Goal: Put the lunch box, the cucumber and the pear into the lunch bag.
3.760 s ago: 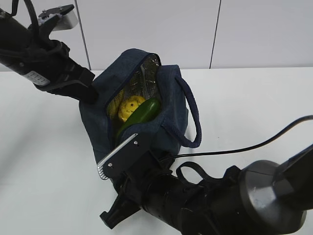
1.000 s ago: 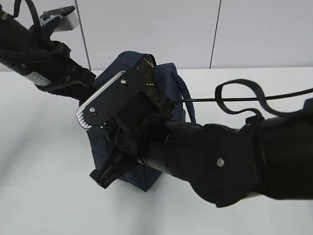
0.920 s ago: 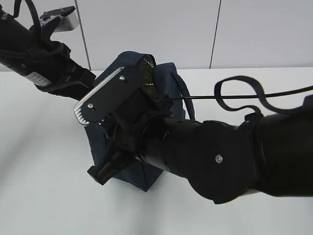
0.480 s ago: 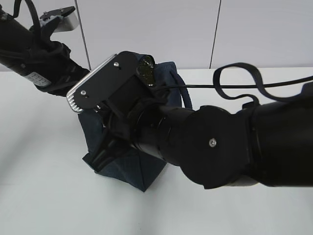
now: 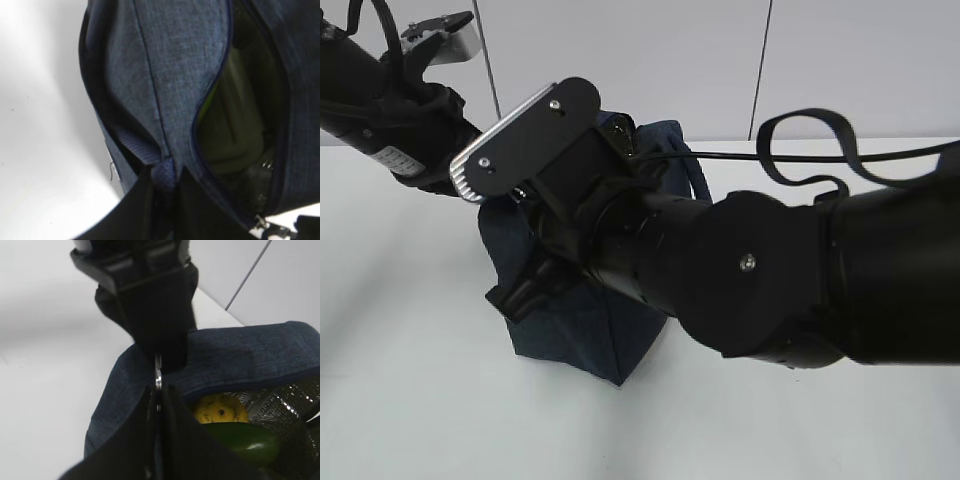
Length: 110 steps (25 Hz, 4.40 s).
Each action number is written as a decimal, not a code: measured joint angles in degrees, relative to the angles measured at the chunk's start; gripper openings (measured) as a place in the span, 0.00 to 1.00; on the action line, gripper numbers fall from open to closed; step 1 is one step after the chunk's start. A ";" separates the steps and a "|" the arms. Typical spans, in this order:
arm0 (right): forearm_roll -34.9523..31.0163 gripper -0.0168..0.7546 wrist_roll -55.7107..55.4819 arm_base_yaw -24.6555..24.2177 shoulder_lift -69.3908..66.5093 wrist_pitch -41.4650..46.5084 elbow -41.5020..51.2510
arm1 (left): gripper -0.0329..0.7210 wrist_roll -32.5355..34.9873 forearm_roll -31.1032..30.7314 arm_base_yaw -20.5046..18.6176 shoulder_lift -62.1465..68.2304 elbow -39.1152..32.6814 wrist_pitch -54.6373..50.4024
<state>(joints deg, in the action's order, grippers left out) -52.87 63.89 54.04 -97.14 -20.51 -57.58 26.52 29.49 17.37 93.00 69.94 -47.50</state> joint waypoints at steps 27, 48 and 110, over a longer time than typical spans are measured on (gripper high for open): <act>-10.24 0.02 8.46 0.00 0.13 2.53 -1.14 | 0.10 1.10 1.92 0.00 -1.58 0.08 -1.97; -10.35 0.02 9.59 0.00 0.60 2.80 -1.24 | 0.50 1.28 -1.62 -0.62 -4.59 0.08 -5.79; -11.07 0.02 14.42 -0.88 -2.10 -5.57 -3.38 | 0.05 5.23 4.09 -0.32 -1.23 -2.96 -4.89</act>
<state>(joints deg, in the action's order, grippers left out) -63.93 78.31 53.16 -99.24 -26.08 -60.97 31.74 33.58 17.05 91.77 66.98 -52.39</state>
